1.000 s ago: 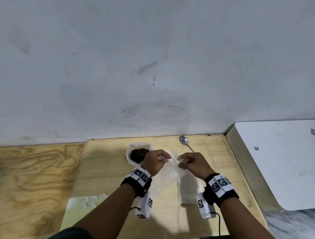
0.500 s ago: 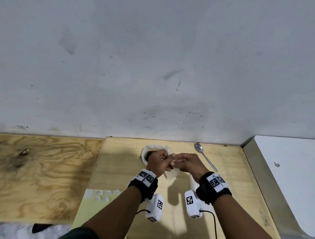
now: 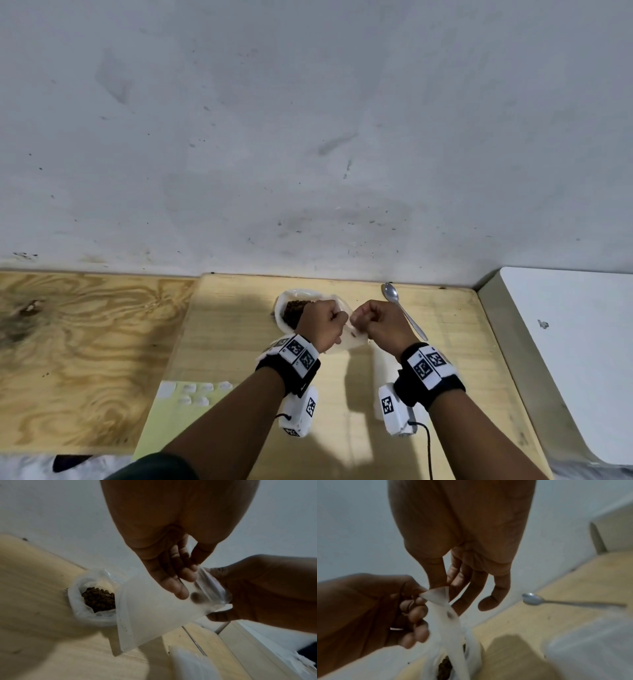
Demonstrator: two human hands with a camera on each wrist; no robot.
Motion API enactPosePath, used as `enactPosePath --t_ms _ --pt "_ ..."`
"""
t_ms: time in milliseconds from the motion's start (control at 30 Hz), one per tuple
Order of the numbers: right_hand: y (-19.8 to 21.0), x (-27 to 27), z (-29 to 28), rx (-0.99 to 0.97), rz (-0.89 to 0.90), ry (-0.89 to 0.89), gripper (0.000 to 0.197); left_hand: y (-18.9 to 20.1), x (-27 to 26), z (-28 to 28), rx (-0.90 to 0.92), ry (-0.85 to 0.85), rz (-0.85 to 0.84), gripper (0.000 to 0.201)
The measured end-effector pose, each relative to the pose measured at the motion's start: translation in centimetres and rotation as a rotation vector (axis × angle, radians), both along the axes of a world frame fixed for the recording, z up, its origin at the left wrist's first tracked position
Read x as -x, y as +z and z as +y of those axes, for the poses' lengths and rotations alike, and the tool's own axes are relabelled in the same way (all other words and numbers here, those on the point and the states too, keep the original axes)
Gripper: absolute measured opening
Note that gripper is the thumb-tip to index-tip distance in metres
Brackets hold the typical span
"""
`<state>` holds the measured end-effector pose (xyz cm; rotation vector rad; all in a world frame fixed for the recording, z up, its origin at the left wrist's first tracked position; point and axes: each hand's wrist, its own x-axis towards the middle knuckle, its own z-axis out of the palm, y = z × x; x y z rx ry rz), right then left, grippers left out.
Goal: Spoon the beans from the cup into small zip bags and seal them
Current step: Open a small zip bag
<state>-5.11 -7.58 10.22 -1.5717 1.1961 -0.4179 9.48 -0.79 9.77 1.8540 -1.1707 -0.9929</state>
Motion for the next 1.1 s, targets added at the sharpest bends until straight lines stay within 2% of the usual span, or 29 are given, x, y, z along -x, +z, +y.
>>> enactPosePath --t_ms 67,167,267,300,400,467,567,633,733,833,1000,1100 --pt "-0.2 0.3 -0.5 0.120 0.062 -0.073 0.019 0.0 0.2 0.0 0.007 -0.077 -0.117 0.032" --pt "-0.3 0.8 -0.7 0.172 0.098 -0.110 0.019 -0.5 0.9 0.1 0.052 -0.108 -0.206 0.037" --pt "0.0 1.1 -0.4 0.103 0.026 -0.077 0.021 -1.2 1.1 0.7 0.188 -0.040 -0.221 0.025" --pt "0.2 1.3 -0.3 0.064 -0.019 -0.070 0.022 -1.6 1.0 1.0 0.224 -0.047 -0.256 0.034" --pt "0.8 1.6 -0.3 0.009 -0.130 -0.010 0.022 -1.7 0.9 1.3 0.201 -0.122 -0.424 0.101" --pt "1.0 1.7 -0.3 -0.014 -0.163 0.025 0.021 -1.5 1.0 1.3 0.154 -0.140 -0.449 0.118" --pt "0.9 1.8 -0.4 -0.033 -0.129 0.088 0.015 -1.6 1.0 1.4 0.152 -0.160 -0.424 0.119" --pt "0.7 1.9 -0.7 0.033 -0.057 0.154 0.014 -1.7 1.0 1.5 0.152 -0.192 -0.418 0.120" --pt "-0.1 1.8 -1.0 0.131 0.040 0.185 0.036 -1.5 1.1 1.7 0.135 -0.230 -0.444 0.113" --pt "-0.8 1.6 -1.1 0.172 0.118 0.188 0.038 -1.7 1.4 1.7 0.136 -0.243 -0.413 0.101" --pt "-1.5 1.8 -1.2 0.010 0.093 0.160 0.036 -3.1 0.9 1.7 0.068 -0.192 -0.220 0.095" --pt "-1.6 2.6 -1.8 -0.144 -0.002 0.100 0.021 -4.0 0.7 1.3 0.026 -0.124 -0.157 0.091"
